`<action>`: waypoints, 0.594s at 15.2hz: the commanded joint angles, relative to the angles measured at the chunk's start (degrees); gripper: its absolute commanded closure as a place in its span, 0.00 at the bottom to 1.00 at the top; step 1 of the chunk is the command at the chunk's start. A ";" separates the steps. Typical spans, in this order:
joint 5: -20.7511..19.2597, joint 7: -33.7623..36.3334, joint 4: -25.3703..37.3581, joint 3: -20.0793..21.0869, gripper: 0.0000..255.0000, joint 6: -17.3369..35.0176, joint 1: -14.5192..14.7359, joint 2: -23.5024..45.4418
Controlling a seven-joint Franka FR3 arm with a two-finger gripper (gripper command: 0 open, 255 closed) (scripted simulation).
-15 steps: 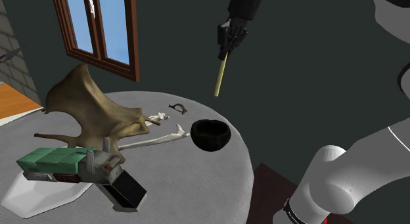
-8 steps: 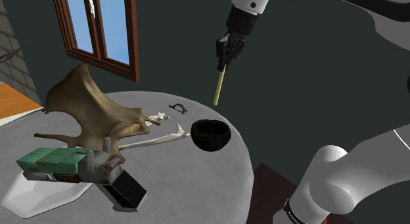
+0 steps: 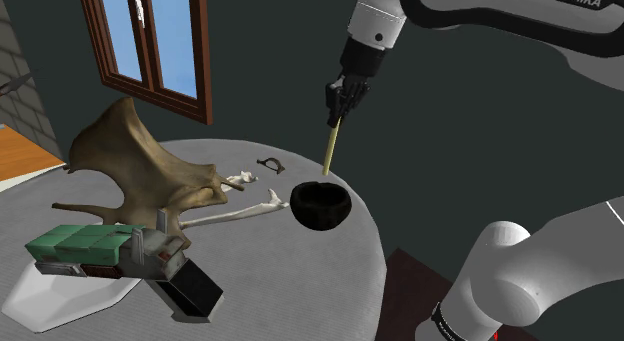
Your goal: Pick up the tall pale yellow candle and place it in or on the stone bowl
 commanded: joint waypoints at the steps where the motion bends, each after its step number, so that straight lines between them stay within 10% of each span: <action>1: 0.08 -0.07 -2.12 -0.01 1.00 1.59 0.06 -0.55; 9: 0.46 -0.12 -9.90 0.18 1.00 7.43 0.34 -2.49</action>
